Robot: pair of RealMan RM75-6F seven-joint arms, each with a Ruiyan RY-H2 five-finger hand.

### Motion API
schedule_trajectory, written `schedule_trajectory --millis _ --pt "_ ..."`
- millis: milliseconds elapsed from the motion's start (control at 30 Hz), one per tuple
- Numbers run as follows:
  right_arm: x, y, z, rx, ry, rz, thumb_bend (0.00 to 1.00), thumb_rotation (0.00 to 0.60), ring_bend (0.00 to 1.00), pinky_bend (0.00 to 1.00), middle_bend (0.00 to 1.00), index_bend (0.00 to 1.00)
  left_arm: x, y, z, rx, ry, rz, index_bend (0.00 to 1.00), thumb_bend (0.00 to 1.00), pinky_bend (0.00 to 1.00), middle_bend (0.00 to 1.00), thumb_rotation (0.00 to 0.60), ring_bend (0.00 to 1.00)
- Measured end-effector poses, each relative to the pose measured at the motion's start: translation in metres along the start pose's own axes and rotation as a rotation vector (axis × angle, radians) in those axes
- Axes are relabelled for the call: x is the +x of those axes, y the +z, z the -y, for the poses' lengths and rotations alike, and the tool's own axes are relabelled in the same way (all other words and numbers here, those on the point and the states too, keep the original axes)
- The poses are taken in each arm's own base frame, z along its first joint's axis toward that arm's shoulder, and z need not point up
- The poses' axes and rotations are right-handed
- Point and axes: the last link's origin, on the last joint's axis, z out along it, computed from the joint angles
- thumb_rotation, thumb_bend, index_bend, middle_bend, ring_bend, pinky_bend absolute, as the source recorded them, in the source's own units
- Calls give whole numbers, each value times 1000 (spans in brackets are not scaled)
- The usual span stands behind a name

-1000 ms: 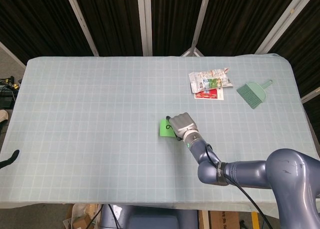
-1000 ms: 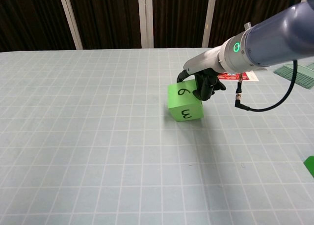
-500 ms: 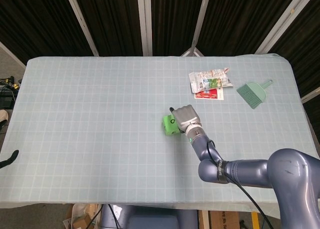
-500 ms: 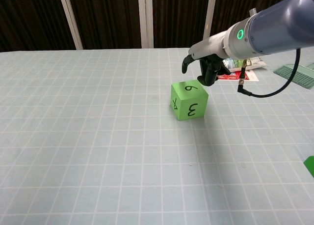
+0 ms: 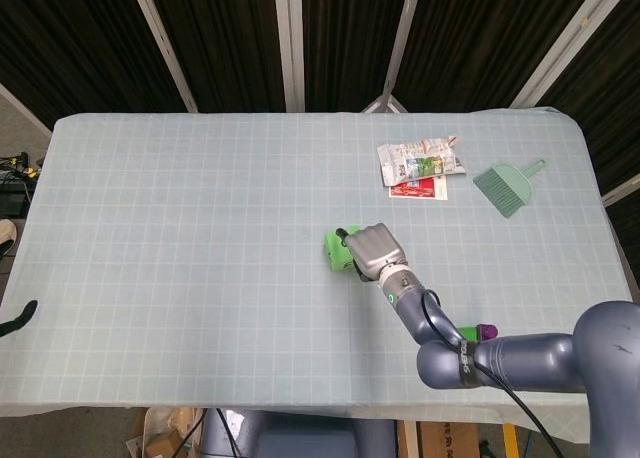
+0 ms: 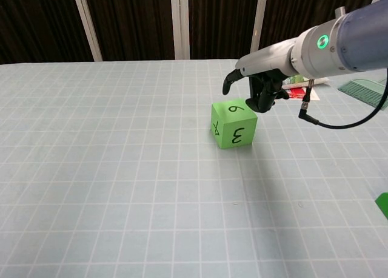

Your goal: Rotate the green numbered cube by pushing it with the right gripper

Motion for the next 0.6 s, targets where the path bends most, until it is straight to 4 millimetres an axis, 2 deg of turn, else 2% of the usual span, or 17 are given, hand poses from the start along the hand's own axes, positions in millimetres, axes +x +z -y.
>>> schedule_trajectory --millis 400,600 --pt "-20 -38 -14 65 -2 1 675 600 783 674 820 161 0 0 0 1 -1 0 110 335 81 0 600 0" --pt "-36 -46 -22 72 -2 37 675 600 783 674 820 161 0 -1 -1 -4 1 1 110 335 81 0 600 0"
